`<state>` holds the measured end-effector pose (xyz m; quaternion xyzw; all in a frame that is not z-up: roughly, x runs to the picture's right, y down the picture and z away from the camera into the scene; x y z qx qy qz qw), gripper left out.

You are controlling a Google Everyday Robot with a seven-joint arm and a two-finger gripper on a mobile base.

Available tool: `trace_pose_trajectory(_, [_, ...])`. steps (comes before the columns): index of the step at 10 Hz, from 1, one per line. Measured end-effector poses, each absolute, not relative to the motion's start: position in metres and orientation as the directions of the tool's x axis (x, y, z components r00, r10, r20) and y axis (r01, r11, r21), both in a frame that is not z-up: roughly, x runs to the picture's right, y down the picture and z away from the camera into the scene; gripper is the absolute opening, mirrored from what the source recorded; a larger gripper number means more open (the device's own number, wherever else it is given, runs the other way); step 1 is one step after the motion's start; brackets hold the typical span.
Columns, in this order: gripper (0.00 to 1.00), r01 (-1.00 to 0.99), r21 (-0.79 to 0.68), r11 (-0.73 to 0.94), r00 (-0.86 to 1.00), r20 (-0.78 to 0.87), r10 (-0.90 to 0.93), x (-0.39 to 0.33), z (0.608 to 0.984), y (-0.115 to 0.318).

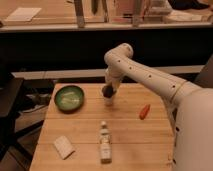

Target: Place the eraser in the ceramic cup

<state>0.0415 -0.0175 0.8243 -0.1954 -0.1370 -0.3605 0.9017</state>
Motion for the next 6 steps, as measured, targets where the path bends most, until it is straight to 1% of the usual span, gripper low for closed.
trace_pose_trajectory(1, [0.35, 0.702, -0.252, 0.666, 0.704, 0.386, -0.596, 0.0413, 0.8254, -0.0175])
trace_pose_trajectory(2, [0.32, 0.701, -0.25, 0.668, 0.705, 0.385, -0.595, 0.0412, 0.8257, -0.0179])
trace_pose_trajectory(3, [0.32, 0.699, -0.25, 0.67, 0.707, 0.385, -0.594, 0.0413, 0.826, -0.0179])
trace_pose_trajectory(4, [0.36, 0.696, -0.251, 0.673, 0.71, 0.384, -0.591, 0.0412, 0.8263, -0.0182])
trace_pose_trajectory(6, [0.46, 0.689, -0.251, 0.68, 0.716, 0.381, -0.585, 0.0413, 0.8268, -0.0197])
